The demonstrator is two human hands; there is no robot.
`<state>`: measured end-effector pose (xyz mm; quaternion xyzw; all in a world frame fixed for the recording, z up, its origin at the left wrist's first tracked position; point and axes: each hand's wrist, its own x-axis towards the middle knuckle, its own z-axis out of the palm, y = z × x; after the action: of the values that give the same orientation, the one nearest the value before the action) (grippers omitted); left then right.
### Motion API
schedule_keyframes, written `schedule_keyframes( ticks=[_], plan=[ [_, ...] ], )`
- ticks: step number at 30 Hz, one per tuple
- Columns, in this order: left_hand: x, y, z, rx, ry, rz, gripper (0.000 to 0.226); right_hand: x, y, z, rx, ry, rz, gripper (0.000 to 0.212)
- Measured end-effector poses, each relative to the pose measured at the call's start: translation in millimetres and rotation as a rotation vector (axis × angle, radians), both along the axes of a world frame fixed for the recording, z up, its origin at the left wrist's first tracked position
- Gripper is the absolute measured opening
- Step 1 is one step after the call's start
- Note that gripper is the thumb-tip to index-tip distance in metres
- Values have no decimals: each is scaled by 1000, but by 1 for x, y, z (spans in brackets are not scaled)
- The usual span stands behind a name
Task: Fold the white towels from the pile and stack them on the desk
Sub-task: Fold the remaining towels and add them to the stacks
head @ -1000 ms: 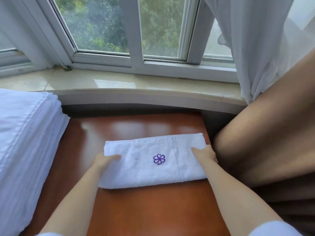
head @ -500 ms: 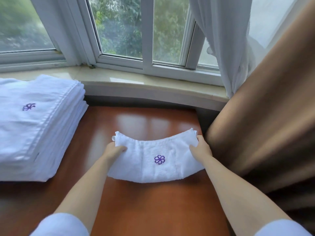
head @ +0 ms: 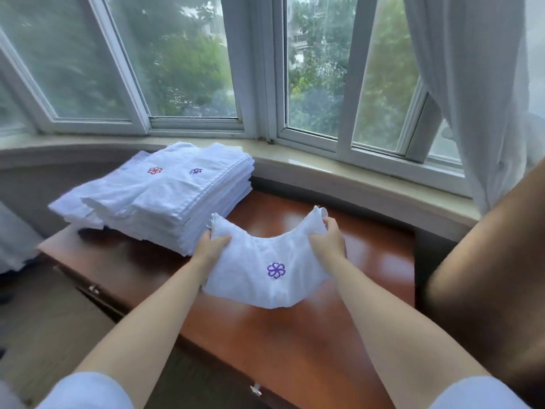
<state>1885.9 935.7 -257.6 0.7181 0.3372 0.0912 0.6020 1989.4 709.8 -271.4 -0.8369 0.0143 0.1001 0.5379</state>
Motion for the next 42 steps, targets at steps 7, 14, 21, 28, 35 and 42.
schedule_keyframes(
  ticks=[7, 14, 21, 28, 35, 42],
  plan=[
    [-43, 69, 34, 49, -114, 190, 35, -25, 114, 42, 110, -111, 148, 38],
    [-68, 177, 69, 17, -239, 314, 36, -42, 237, 81, 172, -220, 286, 39],
    [-82, 282, 91, -49, -313, 368, 23, -45, 340, 117, 216, -270, 289, 42],
    [-77, 367, 104, -142, -487, 476, 13, -32, 441, 141, 236, -276, 323, 42],
    [-39, 448, 106, -149, -484, 567, 29, 10, 529, 141, 267, -298, 382, 41],
    [2, 517, 104, -116, -407, 587, 37, 53, 597, 136, 268, -314, 425, 42]
  ],
)
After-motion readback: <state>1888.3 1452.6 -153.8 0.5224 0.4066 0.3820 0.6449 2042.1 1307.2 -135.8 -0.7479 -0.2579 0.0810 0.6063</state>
